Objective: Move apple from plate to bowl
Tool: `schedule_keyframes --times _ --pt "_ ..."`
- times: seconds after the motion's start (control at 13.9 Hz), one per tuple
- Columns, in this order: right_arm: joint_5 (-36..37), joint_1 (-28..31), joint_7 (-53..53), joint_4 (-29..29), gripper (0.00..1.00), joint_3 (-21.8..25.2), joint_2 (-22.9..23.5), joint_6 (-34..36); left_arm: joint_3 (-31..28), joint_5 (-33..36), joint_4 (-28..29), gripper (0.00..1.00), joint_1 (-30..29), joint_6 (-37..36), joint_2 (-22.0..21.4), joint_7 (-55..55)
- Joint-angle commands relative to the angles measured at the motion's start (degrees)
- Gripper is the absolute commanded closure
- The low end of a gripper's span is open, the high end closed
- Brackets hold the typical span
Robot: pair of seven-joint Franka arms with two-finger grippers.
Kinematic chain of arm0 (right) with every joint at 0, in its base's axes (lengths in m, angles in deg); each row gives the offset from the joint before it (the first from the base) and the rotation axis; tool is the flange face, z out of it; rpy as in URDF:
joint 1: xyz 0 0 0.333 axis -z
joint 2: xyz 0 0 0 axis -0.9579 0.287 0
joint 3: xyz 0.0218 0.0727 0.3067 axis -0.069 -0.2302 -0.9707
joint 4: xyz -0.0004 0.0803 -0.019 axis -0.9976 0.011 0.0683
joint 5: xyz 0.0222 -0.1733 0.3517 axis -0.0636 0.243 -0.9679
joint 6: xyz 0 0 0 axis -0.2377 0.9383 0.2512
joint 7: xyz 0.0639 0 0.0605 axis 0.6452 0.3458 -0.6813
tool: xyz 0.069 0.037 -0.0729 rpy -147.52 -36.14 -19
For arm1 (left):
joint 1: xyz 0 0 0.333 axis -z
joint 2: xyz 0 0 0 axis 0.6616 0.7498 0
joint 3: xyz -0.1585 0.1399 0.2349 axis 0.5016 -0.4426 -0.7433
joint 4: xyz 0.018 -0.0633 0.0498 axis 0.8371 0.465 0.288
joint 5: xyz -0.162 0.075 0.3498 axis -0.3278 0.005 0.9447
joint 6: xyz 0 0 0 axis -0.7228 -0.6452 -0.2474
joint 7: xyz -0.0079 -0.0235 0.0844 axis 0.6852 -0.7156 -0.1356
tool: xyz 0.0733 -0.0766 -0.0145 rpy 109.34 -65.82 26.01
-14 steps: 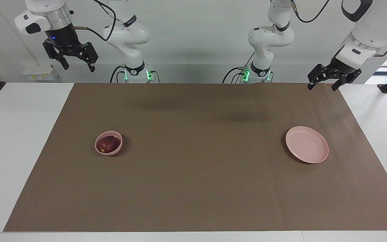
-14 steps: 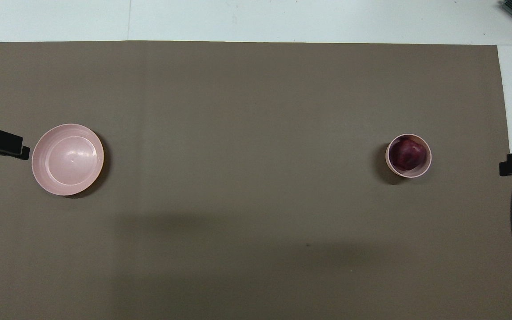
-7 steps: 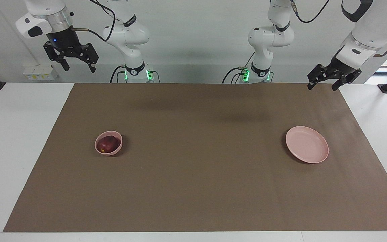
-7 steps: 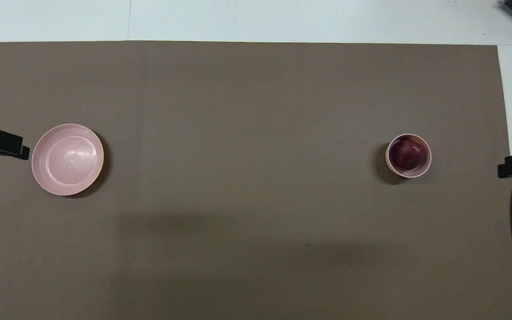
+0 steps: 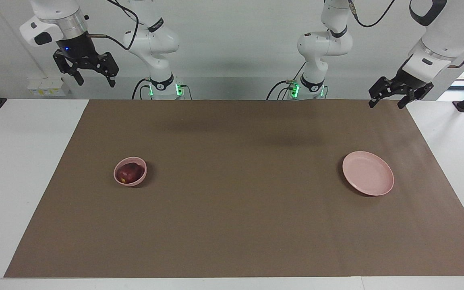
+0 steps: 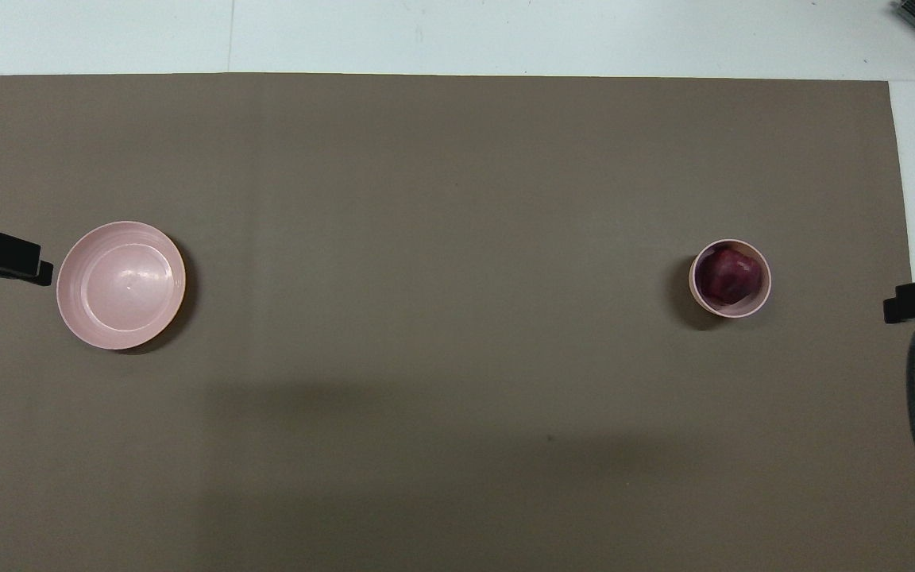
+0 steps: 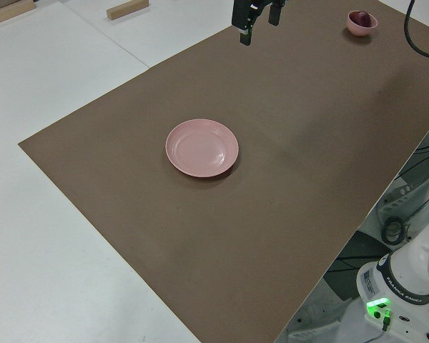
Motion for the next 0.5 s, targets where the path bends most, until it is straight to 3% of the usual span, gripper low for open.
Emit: schedule_keyframes --times 0.0,0.43 --pt "-1.1 0.4 -0.5 0.5 0.0 -0.1 -0.7 0.1 -0.3 -0.5 -0.7 0.0 0.1 -0.6 0.0 0.3" --pt "-1.5 0.9 -0.5 -1.1 0.0 -0.1 0.7 -0.2 -0.3 -0.5 -0.7 0.0 0.1 -0.6 0.0 0.3"
